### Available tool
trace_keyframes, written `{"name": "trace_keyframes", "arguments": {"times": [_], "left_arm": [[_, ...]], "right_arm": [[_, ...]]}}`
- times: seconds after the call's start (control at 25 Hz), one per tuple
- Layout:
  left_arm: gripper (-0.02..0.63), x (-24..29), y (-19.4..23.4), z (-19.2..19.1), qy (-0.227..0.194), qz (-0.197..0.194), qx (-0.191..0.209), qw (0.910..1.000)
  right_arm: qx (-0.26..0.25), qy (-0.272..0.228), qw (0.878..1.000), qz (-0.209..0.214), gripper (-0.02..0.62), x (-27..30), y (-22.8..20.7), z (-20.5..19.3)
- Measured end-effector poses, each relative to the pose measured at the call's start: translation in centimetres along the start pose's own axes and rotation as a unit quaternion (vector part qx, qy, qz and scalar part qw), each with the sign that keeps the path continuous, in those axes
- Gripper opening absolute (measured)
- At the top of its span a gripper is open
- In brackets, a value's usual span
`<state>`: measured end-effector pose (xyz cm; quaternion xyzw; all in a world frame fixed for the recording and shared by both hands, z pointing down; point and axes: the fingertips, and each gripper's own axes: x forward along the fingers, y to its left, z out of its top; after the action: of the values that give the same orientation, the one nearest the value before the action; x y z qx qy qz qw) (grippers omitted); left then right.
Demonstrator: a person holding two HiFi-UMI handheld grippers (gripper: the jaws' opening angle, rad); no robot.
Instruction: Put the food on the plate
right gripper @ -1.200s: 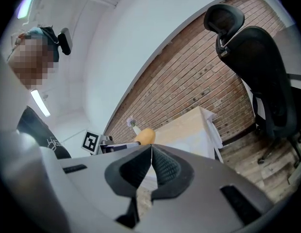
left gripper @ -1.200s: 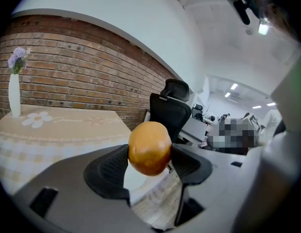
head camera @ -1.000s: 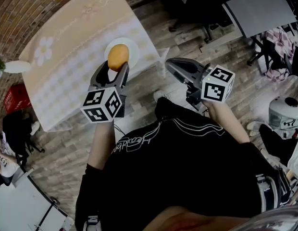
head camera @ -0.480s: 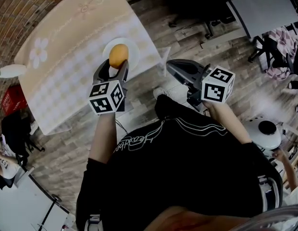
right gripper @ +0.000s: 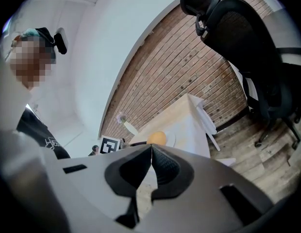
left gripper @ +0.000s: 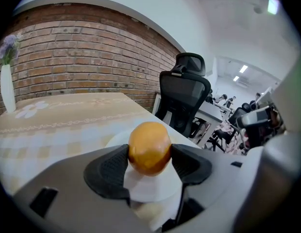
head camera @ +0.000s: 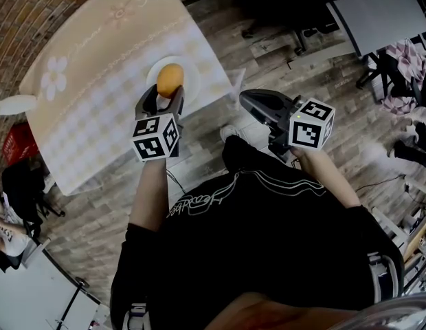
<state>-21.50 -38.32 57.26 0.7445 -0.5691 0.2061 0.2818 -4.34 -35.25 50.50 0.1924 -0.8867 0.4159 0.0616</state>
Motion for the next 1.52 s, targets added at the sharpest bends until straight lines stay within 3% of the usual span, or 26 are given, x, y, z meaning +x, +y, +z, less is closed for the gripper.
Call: {"name": "trace_keyframes", "arguments": {"times": [0.4, 0.88, 1.12, 1.36, 1.52], "left_arm": [[0.276, 0.2, 0.1, -0.1, -0.008, 0.005, 0.018, 0.9998], [0.318, -1.2, -0.2, 0.4, -0.034, 0.0, 0.02, 0.9992], [0.318, -6.5, -1.0, 2.9, -0.085, -0.01, -0.012, 0.9962], [0.313, -15.2, -4.0, 5.3, -0.139, -0.059, -0.054, 0.9871], [0.24, -20.6, -6.9, 6.2, -0.174, -0.098, -0.071, 0.9773]], "right_arm": [[0.008, 0.012, 1.0, 0.006, -0.003, 0.3, 0.2, -1.1], [-0.011, -0.02, 1.0, -0.013, -0.003, -1.2, 0.3, 1.0], [-0.031, -0.044, 0.999, 0.003, -0.003, -1.6, 3.0, 2.5], [-0.081, -0.057, 0.994, 0.041, -0.003, -2.1, 8.6, 2.6], [-0.117, -0.055, 0.989, 0.071, -0.003, -2.6, 12.8, 1.7]]}}
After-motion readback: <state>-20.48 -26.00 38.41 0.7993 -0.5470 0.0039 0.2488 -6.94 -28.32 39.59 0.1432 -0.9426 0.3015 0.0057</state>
